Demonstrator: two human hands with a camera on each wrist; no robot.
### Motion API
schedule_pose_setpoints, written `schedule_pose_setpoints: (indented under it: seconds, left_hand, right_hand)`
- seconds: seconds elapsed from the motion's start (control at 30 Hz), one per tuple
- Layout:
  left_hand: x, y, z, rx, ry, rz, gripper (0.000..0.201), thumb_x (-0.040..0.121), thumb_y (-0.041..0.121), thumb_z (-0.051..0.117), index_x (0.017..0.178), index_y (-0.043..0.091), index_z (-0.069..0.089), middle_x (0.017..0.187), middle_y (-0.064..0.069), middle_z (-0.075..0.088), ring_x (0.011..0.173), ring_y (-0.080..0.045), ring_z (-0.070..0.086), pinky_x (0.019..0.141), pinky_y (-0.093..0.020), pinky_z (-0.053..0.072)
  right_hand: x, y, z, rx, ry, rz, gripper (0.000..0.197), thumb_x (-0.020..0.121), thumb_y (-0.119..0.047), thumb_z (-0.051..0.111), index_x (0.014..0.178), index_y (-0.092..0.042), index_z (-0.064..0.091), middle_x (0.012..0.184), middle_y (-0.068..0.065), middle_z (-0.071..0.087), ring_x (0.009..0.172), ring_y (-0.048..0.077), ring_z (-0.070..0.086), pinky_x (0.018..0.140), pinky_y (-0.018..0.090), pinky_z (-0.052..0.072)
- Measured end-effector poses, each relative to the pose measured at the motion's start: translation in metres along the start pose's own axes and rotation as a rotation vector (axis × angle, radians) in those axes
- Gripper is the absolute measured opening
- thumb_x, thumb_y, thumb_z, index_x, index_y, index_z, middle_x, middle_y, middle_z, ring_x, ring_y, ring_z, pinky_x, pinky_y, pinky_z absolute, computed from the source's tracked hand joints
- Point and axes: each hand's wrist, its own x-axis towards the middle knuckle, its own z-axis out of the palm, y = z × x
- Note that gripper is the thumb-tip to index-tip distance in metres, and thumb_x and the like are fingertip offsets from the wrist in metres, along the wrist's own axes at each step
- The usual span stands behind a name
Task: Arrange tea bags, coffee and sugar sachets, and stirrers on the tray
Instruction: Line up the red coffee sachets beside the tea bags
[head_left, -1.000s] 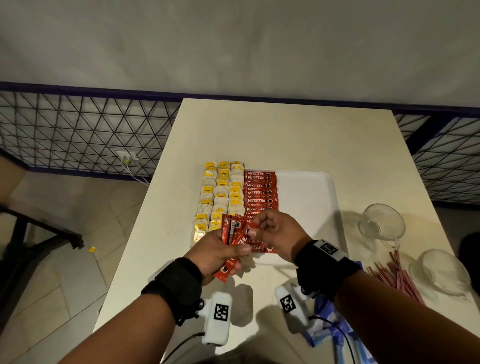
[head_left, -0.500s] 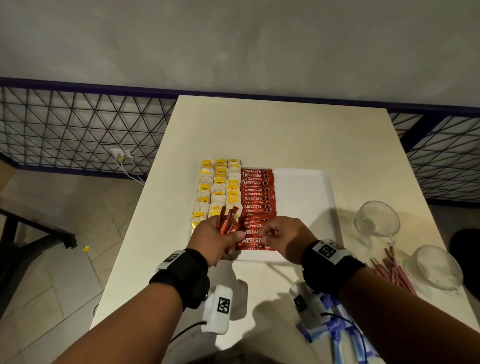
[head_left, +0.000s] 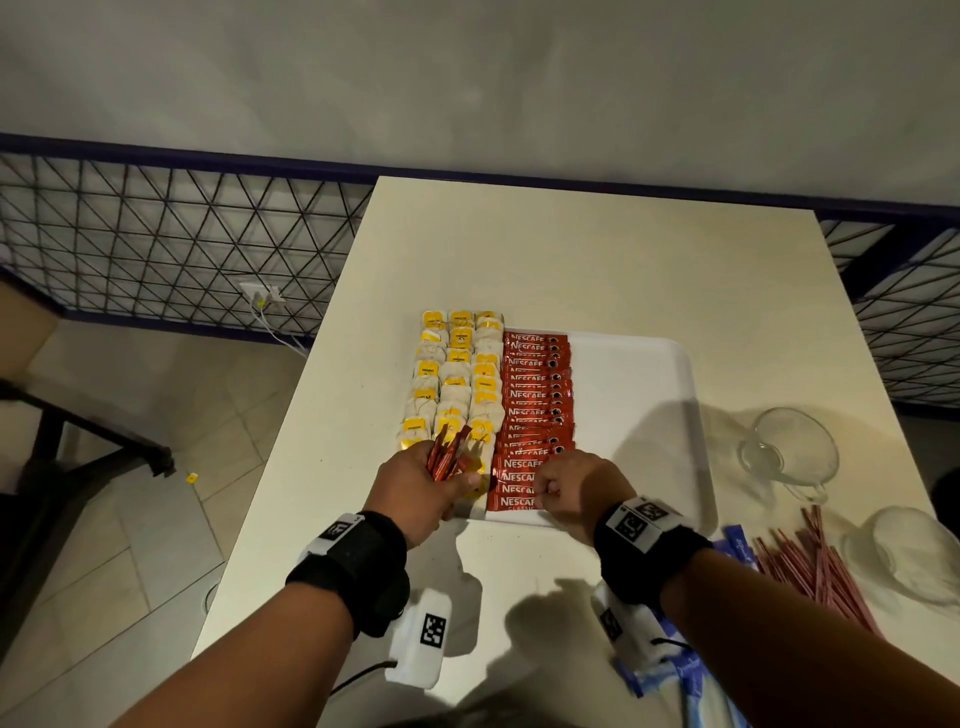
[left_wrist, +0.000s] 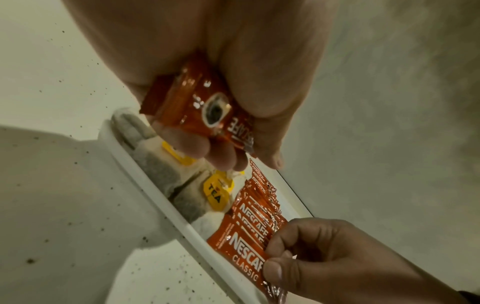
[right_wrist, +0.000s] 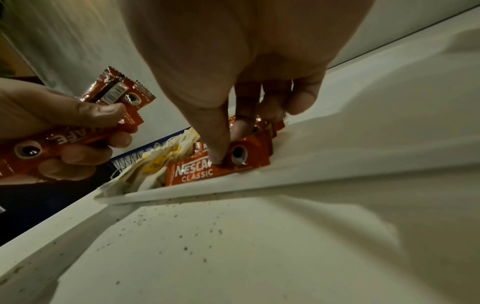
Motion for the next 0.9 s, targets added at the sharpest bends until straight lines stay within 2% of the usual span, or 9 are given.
schedule_pose_setpoints:
  seconds: [0.17, 0.3, 0.37, 0.47, 0.53, 0.7, 0.77, 0.83, 0.9]
  left_hand:
    - [-0.002, 0.001, 0.003, 0.017, -0.021, 0.007, 0.018, 0.082, 0.029, 0.075, 0.091, 0.021, 0.062, 0.063, 0.004, 0.064, 0.048, -0.011, 0.057, 0.045, -0.020, 0.043]
    - [-0.004, 0.002, 0.014, 0.071, -0.149, 0.024, 0.020, 0.080, 0.032, 0.076, 0.089, 0.022, 0.061, 0.074, 0.004, 0.067, 0.054, -0.010, 0.059, 0.049, -0.018, 0.045]
    - [-0.005, 0.001, 0.023, 0.101, -0.224, 0.035, 0.023, 0.076, 0.040, 0.078, 0.083, 0.027, 0.060, 0.073, 0.004, 0.068, 0.058, -0.010, 0.060, 0.055, -0.023, 0.049]
    - [-0.004, -0.005, 0.033, 0.138, -0.283, 0.043, 0.027, 0.072, 0.049, 0.078, 0.081, 0.029, 0.062, 0.072, 0.003, 0.069, 0.063, -0.013, 0.062, 0.070, -0.037, 0.058]
    - [-0.004, -0.008, 0.036, 0.126, -0.300, 0.042, 0.026, 0.072, 0.049, 0.078, 0.080, 0.029, 0.062, 0.069, 0.004, 0.068, 0.061, -0.014, 0.061, 0.071, -0.040, 0.058]
    - [-0.002, -0.011, 0.039, 0.127, -0.296, 0.052, 0.023, 0.073, 0.047, 0.077, 0.077, 0.032, 0.060, 0.065, 0.011, 0.063, 0.061, -0.011, 0.057, 0.070, -0.033, 0.054]
    - [-0.002, -0.011, 0.039, 0.170, -0.284, 0.072, 0.024, 0.074, 0.048, 0.077, 0.078, 0.034, 0.058, 0.069, 0.011, 0.064, 0.065, -0.010, 0.059, 0.069, -0.029, 0.054]
    - [-0.001, -0.012, 0.040, 0.151, -0.292, 0.064, 0.030, 0.069, 0.054, 0.076, 0.081, 0.032, 0.059, 0.075, 0.007, 0.069, 0.069, -0.011, 0.064, 0.072, -0.033, 0.057]
    - [0.000, -0.014, 0.042, 0.113, -0.300, 0.046, 0.037, 0.062, 0.058, 0.075, 0.083, 0.030, 0.061, 0.074, 0.005, 0.070, 0.067, -0.012, 0.064, 0.074, -0.040, 0.059]
  right_hand:
    - [0.002, -0.001, 0.003, -0.060, 0.064, -0.026, 0.011, 0.086, -0.030, 0.056, 0.090, -0.026, 0.066, 0.096, -0.007, 0.060, 0.086, 0.015, 0.057, 0.077, 0.024, 0.044]
    - [0.004, -0.002, 0.003, -0.086, 0.072, -0.028, 0.013, 0.086, -0.033, 0.054, 0.091, -0.026, 0.064, 0.096, -0.006, 0.060, 0.087, 0.016, 0.057, 0.078, 0.026, 0.045]
    - [0.003, -0.002, 0.003, -0.084, 0.071, -0.025, 0.012, 0.086, -0.034, 0.054, 0.092, -0.027, 0.061, 0.095, -0.007, 0.058, 0.085, 0.016, 0.056, 0.081, 0.028, 0.046]
    - [0.001, -0.002, 0.003, -0.055, 0.088, -0.035, 0.016, 0.086, -0.034, 0.056, 0.100, -0.028, 0.057, 0.094, -0.011, 0.057, 0.084, 0.013, 0.054, 0.083, 0.028, 0.045]
    - [0.000, -0.001, 0.004, -0.043, 0.104, -0.052, 0.022, 0.085, -0.034, 0.058, 0.106, -0.028, 0.057, 0.100, -0.010, 0.062, 0.089, 0.014, 0.058, 0.085, 0.029, 0.047]
    - [-0.003, -0.002, 0.004, -0.001, 0.135, -0.046, 0.022, 0.084, -0.030, 0.058, 0.105, -0.028, 0.053, 0.096, -0.009, 0.065, 0.077, 0.012, 0.054, 0.083, 0.031, 0.049]
    - [-0.003, -0.002, 0.003, 0.004, 0.133, -0.046, 0.023, 0.084, -0.030, 0.057, 0.107, -0.027, 0.055, 0.097, -0.008, 0.065, 0.082, 0.015, 0.058, 0.085, 0.032, 0.048]
    - [-0.003, -0.002, 0.002, -0.012, 0.117, -0.052, 0.022, 0.085, -0.030, 0.056, 0.107, -0.026, 0.057, 0.100, -0.007, 0.065, 0.090, 0.017, 0.060, 0.088, 0.033, 0.048]
    - [-0.003, -0.002, 0.002, -0.026, 0.101, -0.056, 0.021, 0.086, -0.030, 0.056, 0.106, -0.025, 0.059, 0.102, -0.006, 0.064, 0.092, 0.017, 0.059, 0.089, 0.030, 0.045]
